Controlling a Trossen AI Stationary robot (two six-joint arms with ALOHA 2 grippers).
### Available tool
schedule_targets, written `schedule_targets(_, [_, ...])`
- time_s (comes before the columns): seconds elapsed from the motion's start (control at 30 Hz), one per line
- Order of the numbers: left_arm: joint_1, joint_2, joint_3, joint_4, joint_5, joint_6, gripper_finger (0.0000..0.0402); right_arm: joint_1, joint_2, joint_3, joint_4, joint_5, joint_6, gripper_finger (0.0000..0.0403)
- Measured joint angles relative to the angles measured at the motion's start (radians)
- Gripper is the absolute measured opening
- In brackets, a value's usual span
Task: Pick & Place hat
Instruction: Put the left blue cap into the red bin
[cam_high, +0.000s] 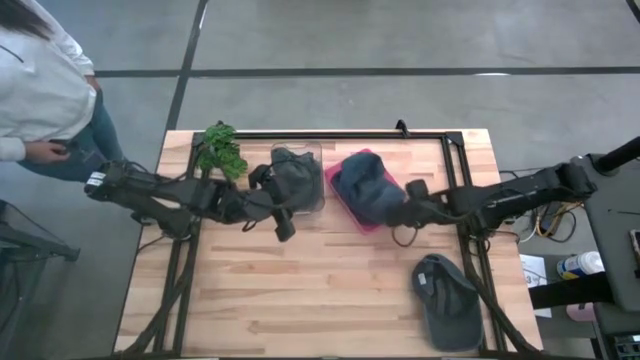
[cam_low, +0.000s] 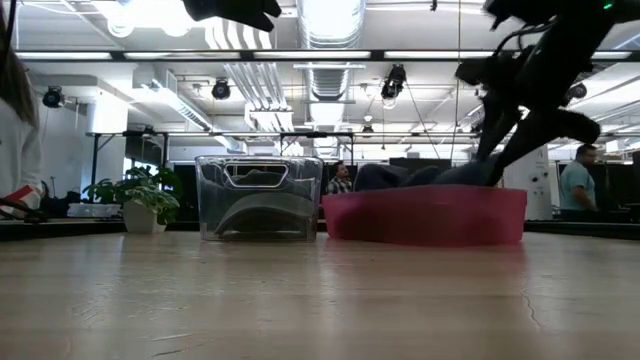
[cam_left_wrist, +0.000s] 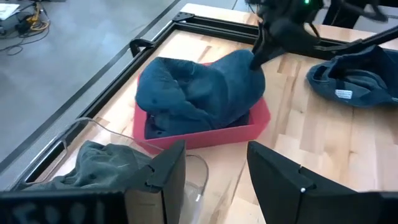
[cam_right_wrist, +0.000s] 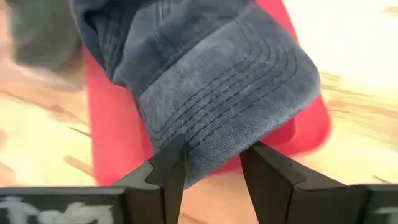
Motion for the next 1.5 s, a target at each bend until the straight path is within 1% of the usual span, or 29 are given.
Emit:
schedule_targets(0.13, [0.026, 0.000, 0.000, 0.000, 0.000, 0.000, 0.0165, -0.077, 0.125, 0.026, 0.034, -0.114, -0.143, 0.0136])
schedule_targets(0.2, [0.037, 0.000, 0.000, 0.001, 0.000, -0.002, 0.0165, -0.101, 0.190, 0.062, 0.044, -0.158, -0.209, 0.0136])
schedule_targets(0.27, [0.045, 0.000, 0.000, 0.003, 0.000, -0.003, 0.0165, -0.122, 0.247, 0.107, 0.004, -0.202, -0.290, 0.0137])
schedule_targets(0.33, [0.050, 0.000, 0.000, 0.006, 0.000, -0.006, 0.0165, -0.131, 0.300, 0.164, -0.083, -0.224, -0.380, 0.0137])
schedule_targets(0.47, [0.058, 0.000, 0.000, 0.010, 0.000, -0.008, 0.0165, -0.137, 0.389, 0.274, -0.301, -0.199, -0.529, 0.0136])
schedule_targets(0.53, [0.062, 0.000, 0.000, 0.010, 0.000, -0.005, 0.0165, -0.141, 0.427, 0.306, -0.341, -0.171, -0.590, 0.0136])
schedule_targets(0.63, [0.068, 0.000, 0.000, 0.011, 0.000, 0.009, 0.0165, -0.142, 0.472, 0.346, -0.374, -0.163, -0.669, 0.0136])
schedule_targets(0.77, [0.072, 0.000, 0.000, 0.015, 0.000, 0.018, 0.0165, -0.141, 0.500, 0.426, -0.492, -0.146, -0.764, 0.0136])
schedule_targets(0.93, [0.072, 0.000, 0.000, 0.016, 0.000, 0.059, 0.0165, -0.137, 0.479, 0.510, -0.671, -0.034, -0.798, 0.0137])
schedule_targets(1.0, [0.072, -0.002, 0.000, 0.015, 0.000, 0.063, 0.0165, -0.139, 0.462, 0.527, -0.663, -0.028, -0.808, 0.0137])
schedule_targets(1.1, [0.072, -0.007, 0.000, 0.015, 0.000, 0.064, 0.0165, -0.142, 0.454, 0.537, -0.553, -0.030, -0.833, 0.0137])
schedule_targets(1.2, [0.074, -0.012, 0.000, 0.015, 0.002, 0.066, 0.0165, -0.155, 0.473, 0.522, -0.447, -0.046, -0.853, 0.0137])
schedule_targets(1.27, [0.082, -0.012, 0.000, 0.017, 0.038, 0.067, 0.0165, -0.168, 0.498, 0.490, -0.417, -0.056, -0.866, 0.0137])
schedule_targets(1.37, [0.114, -0.004, 0.000, 0.034, 0.192, 0.085, 0.0165, -0.184, 0.531, 0.428, -0.406, -0.063, -0.876, 0.0137])
schedule_targets(1.43, [0.143, 0.011, 0.000, 0.048, 0.293, 0.110, 0.0165, -0.188, 0.541, 0.382, -0.408, -0.086, -0.875, 0.0137])
schedule_targets(1.5, [0.172, 0.037, 0.000, 0.067, 0.343, 0.143, 0.0165, -0.188, 0.543, 0.338, -0.396, -0.104, -0.874, 0.0137])
